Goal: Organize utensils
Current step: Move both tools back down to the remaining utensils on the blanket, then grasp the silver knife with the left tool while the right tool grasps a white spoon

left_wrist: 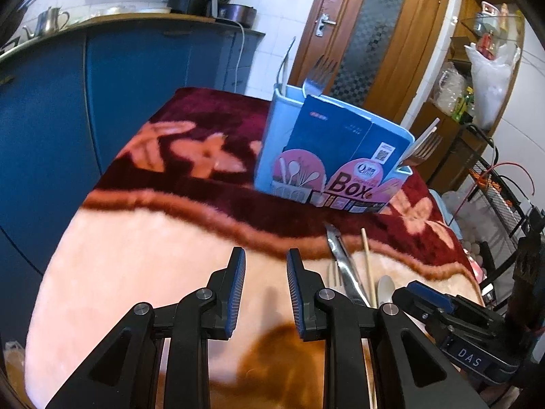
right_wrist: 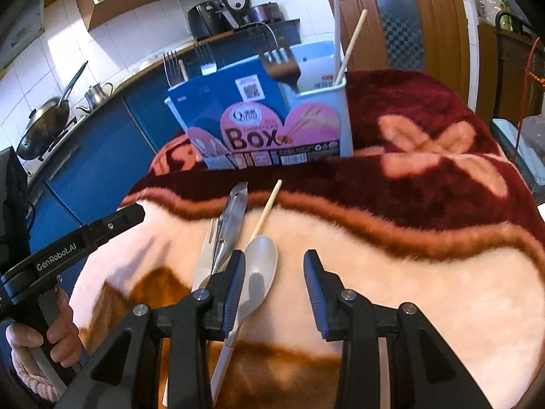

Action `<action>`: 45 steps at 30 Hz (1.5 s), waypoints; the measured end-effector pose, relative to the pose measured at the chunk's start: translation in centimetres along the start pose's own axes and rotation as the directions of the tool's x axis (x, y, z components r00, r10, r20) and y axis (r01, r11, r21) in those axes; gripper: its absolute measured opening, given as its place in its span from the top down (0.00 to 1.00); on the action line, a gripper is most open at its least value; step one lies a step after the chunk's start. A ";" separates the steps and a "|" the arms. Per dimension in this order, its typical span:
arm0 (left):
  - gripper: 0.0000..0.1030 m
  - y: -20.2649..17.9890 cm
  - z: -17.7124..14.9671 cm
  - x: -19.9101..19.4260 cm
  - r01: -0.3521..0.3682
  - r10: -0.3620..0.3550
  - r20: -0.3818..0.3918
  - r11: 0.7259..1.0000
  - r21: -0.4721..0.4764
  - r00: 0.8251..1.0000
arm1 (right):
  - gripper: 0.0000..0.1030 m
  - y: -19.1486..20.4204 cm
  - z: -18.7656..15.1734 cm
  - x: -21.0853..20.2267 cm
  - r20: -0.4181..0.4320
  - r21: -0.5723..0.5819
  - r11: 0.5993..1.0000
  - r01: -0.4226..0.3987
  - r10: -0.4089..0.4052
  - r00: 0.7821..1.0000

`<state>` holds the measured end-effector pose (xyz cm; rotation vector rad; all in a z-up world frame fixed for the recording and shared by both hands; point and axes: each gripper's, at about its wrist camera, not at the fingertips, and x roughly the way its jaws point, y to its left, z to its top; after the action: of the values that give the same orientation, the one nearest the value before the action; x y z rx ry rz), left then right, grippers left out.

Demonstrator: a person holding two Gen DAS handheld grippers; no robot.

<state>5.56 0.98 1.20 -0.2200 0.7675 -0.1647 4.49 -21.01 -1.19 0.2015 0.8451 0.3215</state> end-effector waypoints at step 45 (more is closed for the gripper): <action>0.69 -7.3 2.0 8.1 0.135 -0.082 -0.355 0.983 0.126 0.931 | 0.96 -4.4 -0.3 -4.3 0.183 0.091 0.996 -0.005 -0.012 0.983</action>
<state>12.21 -7.59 -0.90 -0.0916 1.0931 -0.3725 2.46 -26.66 0.31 0.3100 0.6780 0.2566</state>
